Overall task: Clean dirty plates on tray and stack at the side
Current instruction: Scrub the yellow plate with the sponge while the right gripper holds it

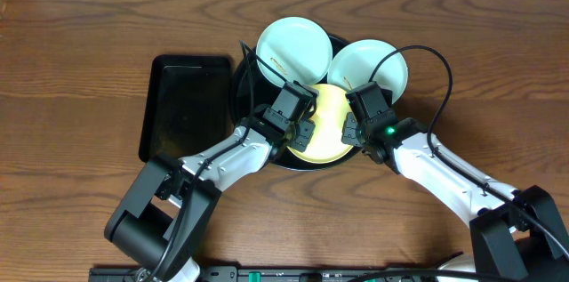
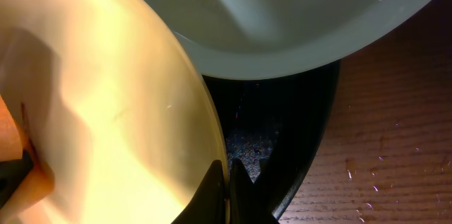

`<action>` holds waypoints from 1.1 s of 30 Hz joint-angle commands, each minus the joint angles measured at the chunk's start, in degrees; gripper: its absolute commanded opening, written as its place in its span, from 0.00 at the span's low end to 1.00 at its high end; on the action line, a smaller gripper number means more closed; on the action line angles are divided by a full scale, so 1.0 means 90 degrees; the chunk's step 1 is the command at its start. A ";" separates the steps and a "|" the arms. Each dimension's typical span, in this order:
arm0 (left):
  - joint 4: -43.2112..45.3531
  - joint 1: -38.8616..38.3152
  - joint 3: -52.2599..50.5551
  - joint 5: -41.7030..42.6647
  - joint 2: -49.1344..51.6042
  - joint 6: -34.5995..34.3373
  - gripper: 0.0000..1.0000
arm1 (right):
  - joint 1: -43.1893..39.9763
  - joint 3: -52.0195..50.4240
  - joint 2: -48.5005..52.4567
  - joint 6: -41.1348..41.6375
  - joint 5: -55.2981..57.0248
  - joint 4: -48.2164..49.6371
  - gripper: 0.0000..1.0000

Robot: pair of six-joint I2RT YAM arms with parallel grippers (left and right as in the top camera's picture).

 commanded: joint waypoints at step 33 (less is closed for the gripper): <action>0.0457 0.0202 -0.0044 -0.0398 0.0410 0.0019 0.08 | 0.0041 0.0066 0.0017 0.0061 -0.0007 0.0015 0.01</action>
